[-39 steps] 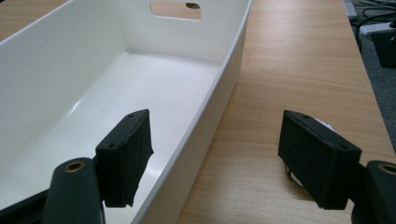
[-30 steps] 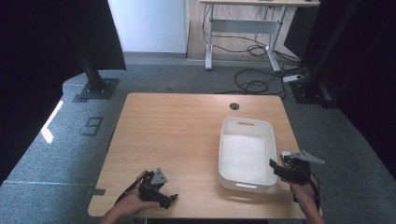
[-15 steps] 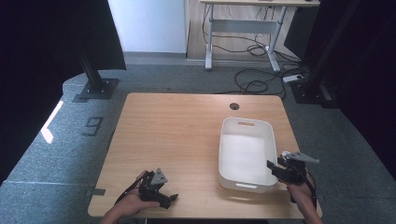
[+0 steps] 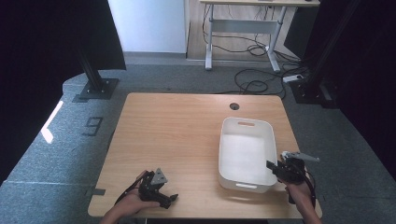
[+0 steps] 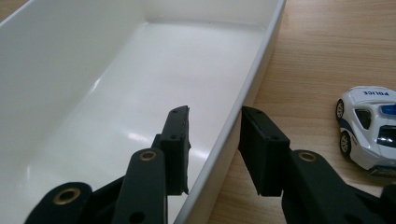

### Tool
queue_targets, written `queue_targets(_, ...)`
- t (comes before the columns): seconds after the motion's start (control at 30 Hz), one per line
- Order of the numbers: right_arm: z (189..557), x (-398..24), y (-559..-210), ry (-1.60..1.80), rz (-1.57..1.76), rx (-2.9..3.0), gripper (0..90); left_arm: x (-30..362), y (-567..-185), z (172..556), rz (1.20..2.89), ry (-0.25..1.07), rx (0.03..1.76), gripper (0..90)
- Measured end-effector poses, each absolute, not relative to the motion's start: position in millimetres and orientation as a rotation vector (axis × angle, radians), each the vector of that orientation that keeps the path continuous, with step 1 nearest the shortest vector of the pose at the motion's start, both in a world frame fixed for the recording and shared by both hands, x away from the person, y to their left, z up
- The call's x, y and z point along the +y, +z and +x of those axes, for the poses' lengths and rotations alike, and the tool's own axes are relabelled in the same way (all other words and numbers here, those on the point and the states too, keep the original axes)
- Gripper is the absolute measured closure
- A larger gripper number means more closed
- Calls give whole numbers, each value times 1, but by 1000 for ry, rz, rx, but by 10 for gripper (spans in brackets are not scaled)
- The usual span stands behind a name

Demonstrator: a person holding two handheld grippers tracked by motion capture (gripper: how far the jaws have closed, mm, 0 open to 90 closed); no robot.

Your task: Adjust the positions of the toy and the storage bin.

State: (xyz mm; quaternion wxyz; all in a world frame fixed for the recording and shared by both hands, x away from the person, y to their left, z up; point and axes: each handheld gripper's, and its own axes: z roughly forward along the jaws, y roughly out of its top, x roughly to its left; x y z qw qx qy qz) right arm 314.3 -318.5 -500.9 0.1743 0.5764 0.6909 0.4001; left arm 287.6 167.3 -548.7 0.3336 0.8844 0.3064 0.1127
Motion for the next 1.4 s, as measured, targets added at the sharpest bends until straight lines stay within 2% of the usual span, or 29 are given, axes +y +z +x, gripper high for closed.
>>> queue_targets(1.4, 324, -297, -499, 1092, 1590, 1988, 653, 167, -549, 288, 2309, 294, 799, 0)
